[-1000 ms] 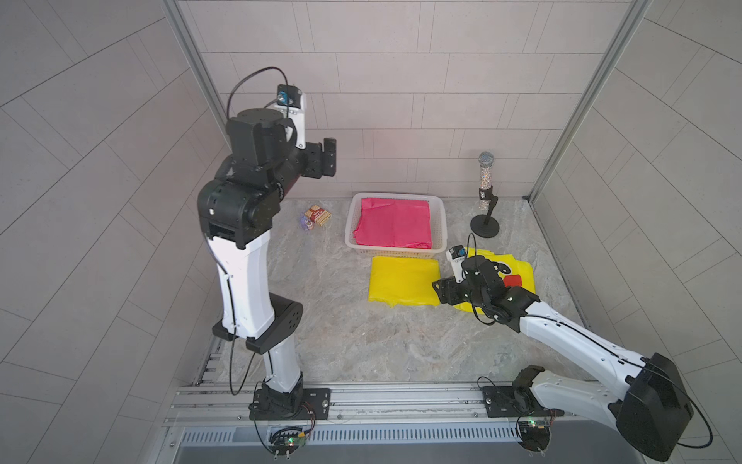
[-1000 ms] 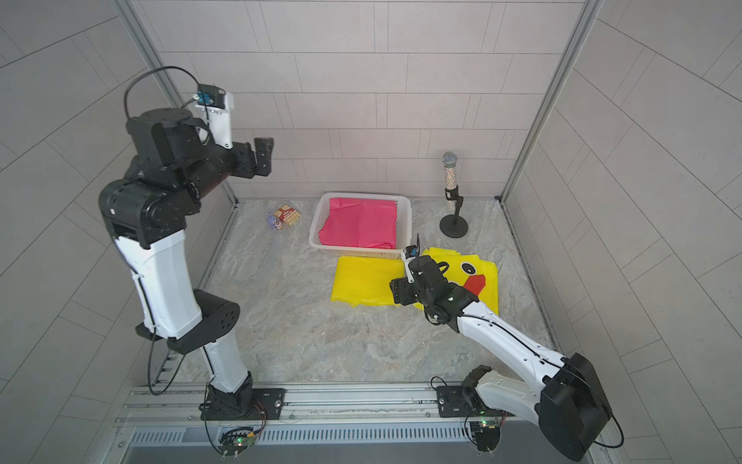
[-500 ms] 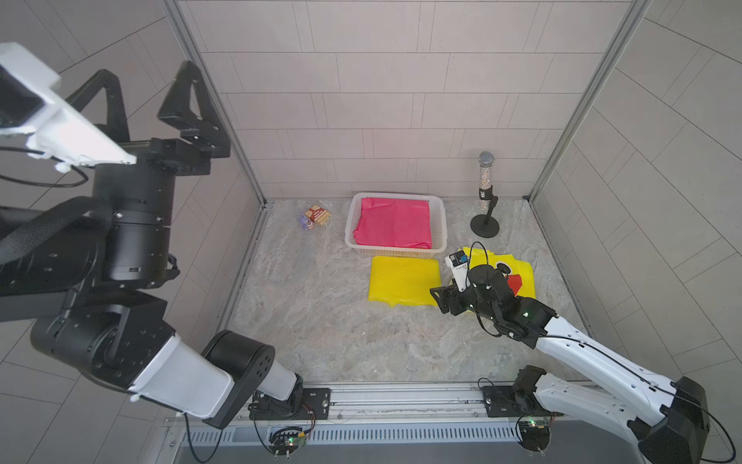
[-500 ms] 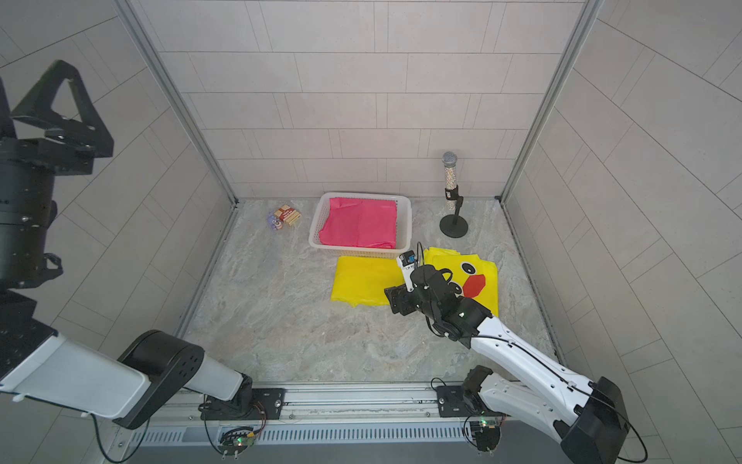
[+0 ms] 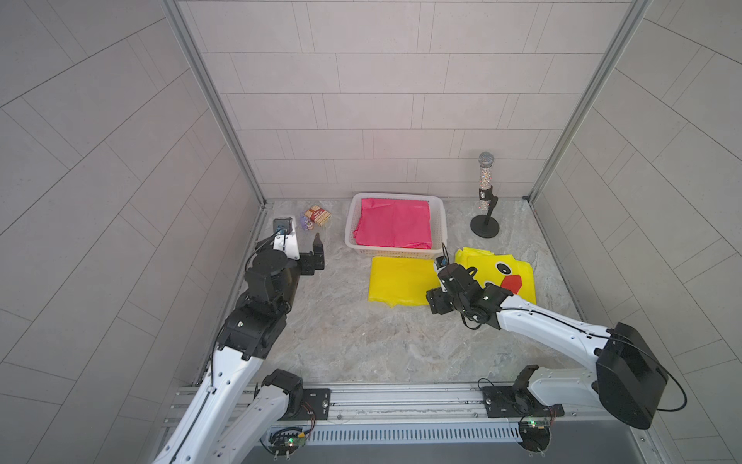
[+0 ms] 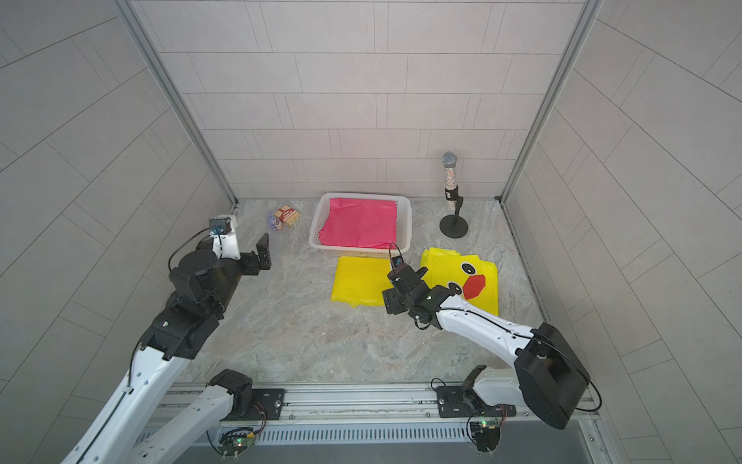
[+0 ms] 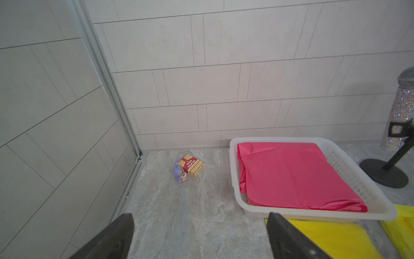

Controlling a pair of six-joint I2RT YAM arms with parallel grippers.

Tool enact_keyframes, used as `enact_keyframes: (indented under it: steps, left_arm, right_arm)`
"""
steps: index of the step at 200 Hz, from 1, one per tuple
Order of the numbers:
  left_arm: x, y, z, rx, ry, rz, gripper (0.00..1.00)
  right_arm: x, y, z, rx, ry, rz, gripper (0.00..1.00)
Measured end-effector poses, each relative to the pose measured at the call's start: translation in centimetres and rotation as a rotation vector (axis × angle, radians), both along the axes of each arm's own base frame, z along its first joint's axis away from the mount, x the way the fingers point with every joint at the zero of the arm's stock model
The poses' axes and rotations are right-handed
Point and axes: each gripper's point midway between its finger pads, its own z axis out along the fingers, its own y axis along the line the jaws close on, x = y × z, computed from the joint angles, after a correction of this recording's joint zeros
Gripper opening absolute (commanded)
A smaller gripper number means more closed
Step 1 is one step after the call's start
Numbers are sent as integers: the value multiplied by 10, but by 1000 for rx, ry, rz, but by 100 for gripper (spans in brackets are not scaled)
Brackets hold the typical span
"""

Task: Put the folded raincoat in the basket
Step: Pick up the raincoat from the center of the board.

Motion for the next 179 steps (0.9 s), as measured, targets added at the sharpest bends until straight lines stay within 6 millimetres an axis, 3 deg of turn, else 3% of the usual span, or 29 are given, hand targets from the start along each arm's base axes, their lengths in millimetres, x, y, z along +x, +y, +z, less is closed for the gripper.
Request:
enact_keyframes:
  steps: [17,32,63,83,98,130,144,179]
  left_arm:
    - [-6,2,3,-95,-20,17,100]
    - [-5,2,-8,-154,8,29,99]
    - [-6,-2,-73,-189,172,38,99]
    - [-20,-4,-108,-204,229,10,100]
    - [-32,-1,-114,-277,179,14,100]
    - [-54,10,-107,-430,23,25,100]
    - [-53,13,-110,-460,34,53,100]
    - [-34,5,-144,-422,258,110,100]
  right_arm:
    - [3,4,-12,1,26,-7,80]
    - [6,9,-23,-2,54,-15,78]
    - [18,23,-27,28,71,-30,78]
    - [29,35,-25,64,63,-34,78]
    - [37,44,-28,79,65,-35,77]
    - [51,59,-43,85,91,-35,77]
    - [54,62,-50,82,103,-41,76]
    - [58,65,-67,61,131,-53,75]
